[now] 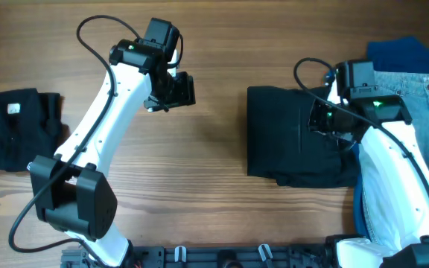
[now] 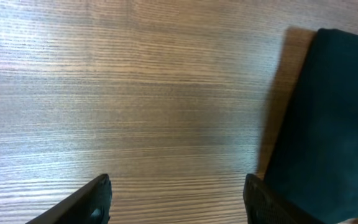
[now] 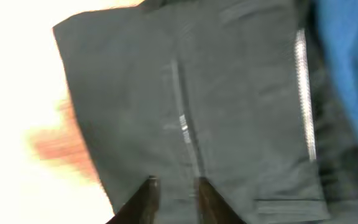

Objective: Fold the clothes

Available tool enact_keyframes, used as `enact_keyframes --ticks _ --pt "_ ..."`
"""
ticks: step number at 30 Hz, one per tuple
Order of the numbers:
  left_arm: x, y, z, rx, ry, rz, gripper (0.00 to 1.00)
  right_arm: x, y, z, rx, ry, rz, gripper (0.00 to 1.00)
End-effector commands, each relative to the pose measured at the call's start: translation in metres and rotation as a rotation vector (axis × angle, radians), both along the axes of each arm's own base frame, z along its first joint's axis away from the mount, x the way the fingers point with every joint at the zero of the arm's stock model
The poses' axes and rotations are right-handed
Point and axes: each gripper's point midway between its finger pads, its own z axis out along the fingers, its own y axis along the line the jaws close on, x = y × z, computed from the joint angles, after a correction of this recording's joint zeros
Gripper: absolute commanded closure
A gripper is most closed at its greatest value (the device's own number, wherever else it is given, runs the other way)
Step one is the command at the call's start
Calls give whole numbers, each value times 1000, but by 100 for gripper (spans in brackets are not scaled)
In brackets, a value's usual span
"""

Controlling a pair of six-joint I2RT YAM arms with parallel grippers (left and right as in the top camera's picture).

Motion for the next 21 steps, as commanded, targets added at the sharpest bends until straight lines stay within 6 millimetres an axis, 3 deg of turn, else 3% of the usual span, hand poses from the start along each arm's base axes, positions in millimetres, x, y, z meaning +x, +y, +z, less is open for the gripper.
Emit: enact_keyframes --ticks 1,5,12,14,17,21 --pt "-2 -2 -5 -4 10 -16 31 -32 -19 -58 -80 200 -170 94" --pt "-4 -4 -5 -15 19 -19 27 -59 -56 -107 -213 344 -393 94" --pt "-15 -30 0 -114 38 -127 24 -61 -60 -147 -201 443 -415 88" --pt "-19 -47 -3 -153 24 -201 22 -62 -56 -151 -181 460 -410 88" --pt "-29 -92 -17 -292 5 -297 19 -62 -55 -151 -180 462 -403 87" --pt "-50 -145 -54 -437 -6 -425 16 -62 -55 -151 -179 462 -394 87"
